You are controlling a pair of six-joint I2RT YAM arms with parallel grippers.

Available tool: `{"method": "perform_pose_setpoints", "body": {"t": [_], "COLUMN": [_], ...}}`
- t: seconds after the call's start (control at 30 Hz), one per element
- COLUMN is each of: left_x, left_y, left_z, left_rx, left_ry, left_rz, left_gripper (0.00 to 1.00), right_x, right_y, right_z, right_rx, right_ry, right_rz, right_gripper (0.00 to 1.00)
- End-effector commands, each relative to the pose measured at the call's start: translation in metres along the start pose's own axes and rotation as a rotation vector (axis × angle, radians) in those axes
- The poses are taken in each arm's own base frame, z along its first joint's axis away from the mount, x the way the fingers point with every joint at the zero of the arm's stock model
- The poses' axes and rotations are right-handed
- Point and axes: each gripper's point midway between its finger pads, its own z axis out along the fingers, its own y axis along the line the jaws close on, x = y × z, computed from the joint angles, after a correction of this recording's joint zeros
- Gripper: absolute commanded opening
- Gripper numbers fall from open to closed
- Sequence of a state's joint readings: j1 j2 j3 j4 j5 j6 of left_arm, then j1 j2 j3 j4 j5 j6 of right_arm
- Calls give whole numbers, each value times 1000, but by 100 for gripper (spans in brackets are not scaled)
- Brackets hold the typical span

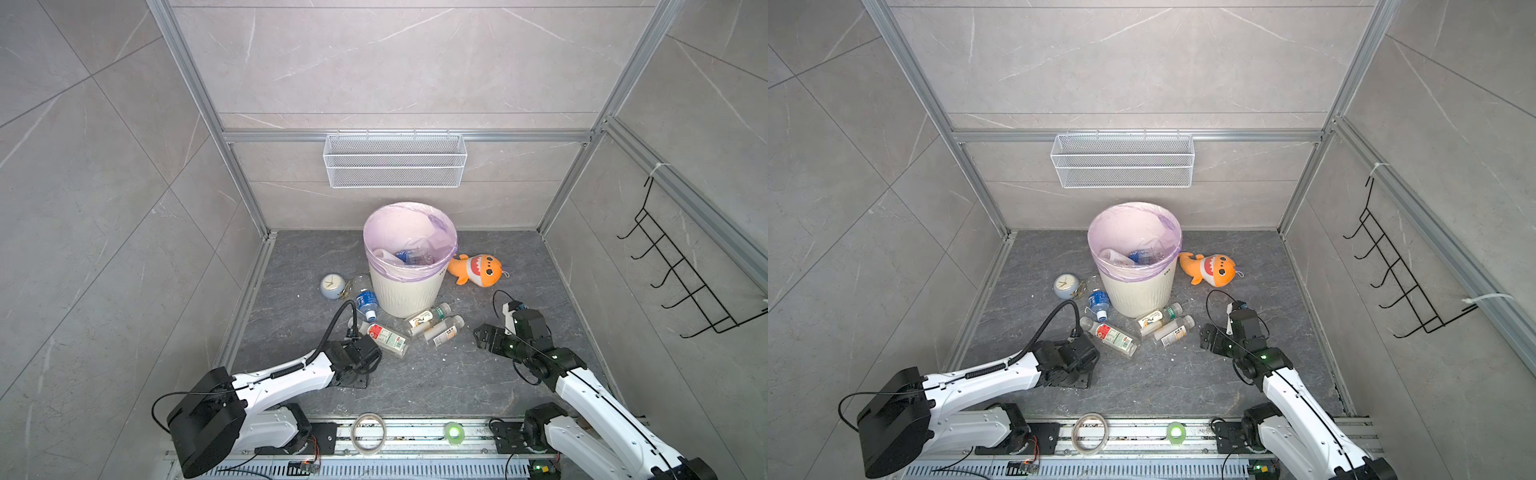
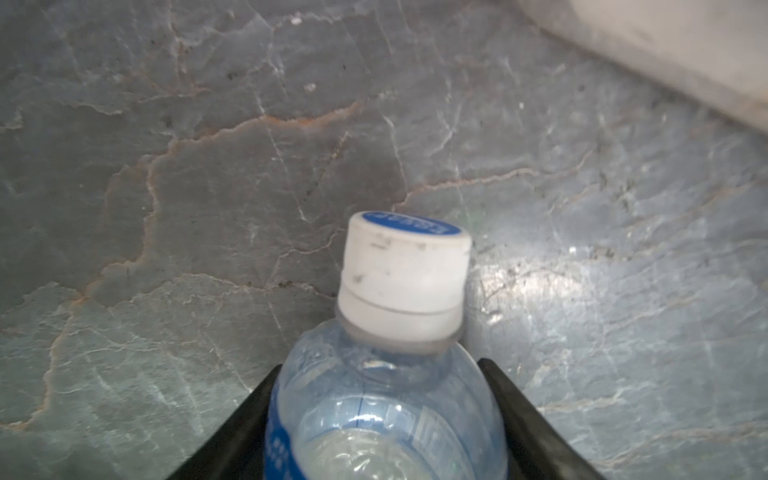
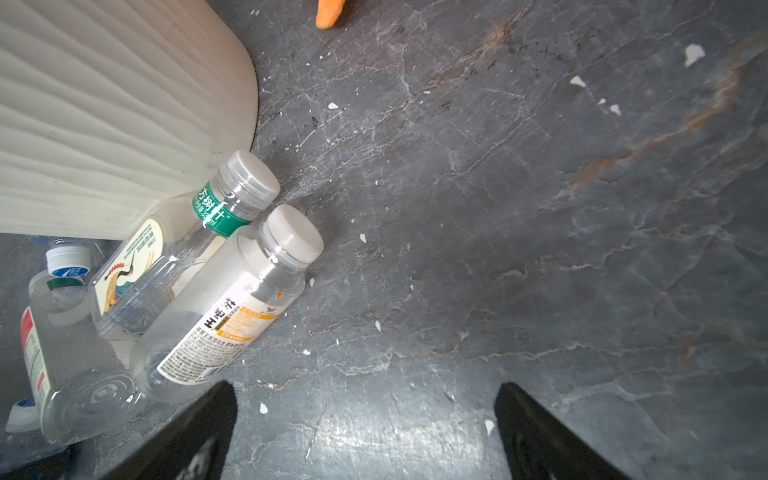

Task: Throw the plastic bottles in the bin
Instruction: 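Close the left gripper on the blue-labelled bottle and lift it, then carry the bottle over the bin and open the left gripper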

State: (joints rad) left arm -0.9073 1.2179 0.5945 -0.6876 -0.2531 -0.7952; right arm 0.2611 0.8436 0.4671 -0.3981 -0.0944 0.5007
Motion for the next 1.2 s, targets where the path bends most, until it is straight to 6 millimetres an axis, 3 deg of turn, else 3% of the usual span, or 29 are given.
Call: {"method": "perform_pose_setpoints", "body": {"t": [0.0, 0.3, 0.67, 1.0, 1.17], "left_x": [-7, -32, -64, -68, -77], "left_y": [-1, -1, -12, -8, -10], "left_z": [1, -10, -57, -86, -115], "left_rx": [20, 71, 260, 367, 429], "left_ry": [-17, -109, -391, -556, -671], "left_rz": [-3, -34, 2, 16, 48], "left_gripper": [62, 49, 46, 47, 47], "right_x": [-6, -6, -6, -6, -6], "right_y": [1, 1, 1, 1, 1], "right_z": [-1, 0, 0, 0, 0], "right_rx": [-1, 0, 2, 1, 1], "right_ry": [-18, -16, -17, -15, -12], "right_rz": [-14, -15, -14, -15, -13], "right_gripper": [98, 98, 98, 98, 98]}}
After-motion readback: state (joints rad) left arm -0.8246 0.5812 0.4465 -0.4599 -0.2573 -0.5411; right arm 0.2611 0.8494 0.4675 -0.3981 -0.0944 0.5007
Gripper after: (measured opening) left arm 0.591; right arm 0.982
